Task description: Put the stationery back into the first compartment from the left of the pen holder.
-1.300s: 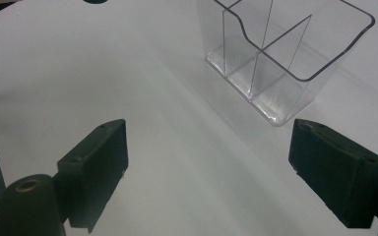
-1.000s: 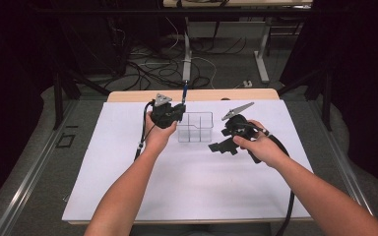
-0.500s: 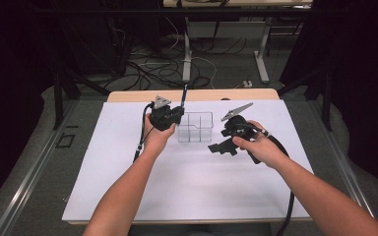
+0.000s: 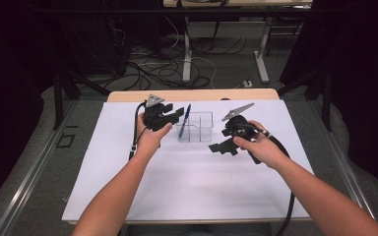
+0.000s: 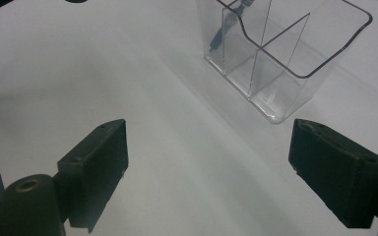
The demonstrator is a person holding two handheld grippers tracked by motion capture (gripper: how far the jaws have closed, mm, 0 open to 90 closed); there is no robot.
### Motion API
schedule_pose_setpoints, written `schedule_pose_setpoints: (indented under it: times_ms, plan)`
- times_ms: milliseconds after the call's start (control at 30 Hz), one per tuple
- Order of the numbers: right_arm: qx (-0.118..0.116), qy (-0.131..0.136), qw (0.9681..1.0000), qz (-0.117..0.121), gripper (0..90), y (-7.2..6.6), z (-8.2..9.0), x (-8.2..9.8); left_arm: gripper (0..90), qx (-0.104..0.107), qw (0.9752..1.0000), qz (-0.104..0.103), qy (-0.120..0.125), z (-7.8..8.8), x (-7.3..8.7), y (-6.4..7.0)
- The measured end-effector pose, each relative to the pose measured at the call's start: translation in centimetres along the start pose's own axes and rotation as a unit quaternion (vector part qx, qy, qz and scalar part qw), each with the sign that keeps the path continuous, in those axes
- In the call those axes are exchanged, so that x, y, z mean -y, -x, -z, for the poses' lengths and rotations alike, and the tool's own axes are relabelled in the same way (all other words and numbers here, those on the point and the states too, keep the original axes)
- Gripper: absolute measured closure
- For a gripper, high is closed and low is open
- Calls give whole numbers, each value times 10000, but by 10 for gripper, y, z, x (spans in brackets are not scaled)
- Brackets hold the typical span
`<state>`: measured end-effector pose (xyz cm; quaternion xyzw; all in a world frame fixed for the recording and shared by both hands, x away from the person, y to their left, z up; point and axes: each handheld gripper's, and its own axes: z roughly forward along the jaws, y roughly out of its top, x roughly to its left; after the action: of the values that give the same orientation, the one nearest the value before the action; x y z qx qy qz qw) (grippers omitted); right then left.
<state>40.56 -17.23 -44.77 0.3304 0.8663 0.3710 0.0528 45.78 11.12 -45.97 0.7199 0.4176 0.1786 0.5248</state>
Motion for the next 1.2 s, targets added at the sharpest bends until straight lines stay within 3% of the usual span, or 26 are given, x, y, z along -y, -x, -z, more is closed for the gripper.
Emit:
schedule_pose_setpoints:
  times_ms: [33, 200, 233, 367, 567, 633, 733, 867, 1200]
  plan:
    - [-10, 7, 10000, -12, 149, 0, 0, 1, 408, 48, 9999, 113, 3, 2, -1, 0]
    - [69, 23, 10000, -40, 148, -1, -1, 5, 318, 250, 9997, 3, 41, 16, -3, 1]
    - [91, 145, 9998, -36, 148, -1, -2, 6, 301, 289, 9996, -9, 35, 19, -3, 2]
    - [215, 30, 9998, -51, 148, -2, 2, 11, 276, 410, 9992, -20, -4, 33, -3, 1]
    - [493, 236, 9984, -144, 148, -3, 6, 22, 267, 430, 9991, 9, 61, 56, 4, -1]
    - [636, 297, 9974, -131, 148, -3, 9, 26, 264, 409, 9991, 75, 53, 63, 8, -2]
    - [758, 371, 9960, -289, 148, -2, 13, 33, 220, 339, 9994, -2, 66, 73, 15, -4]
    - [941, 645, 9929, -346, 148, 0, 19, 45, 159, 165, 9995, -248, 61, 85, 26, -7]
    - [1188, 1100, 9844, -694, 123, 3, 37, 73, 45, -117, 9999, -87, 16, 114, 55, -18]
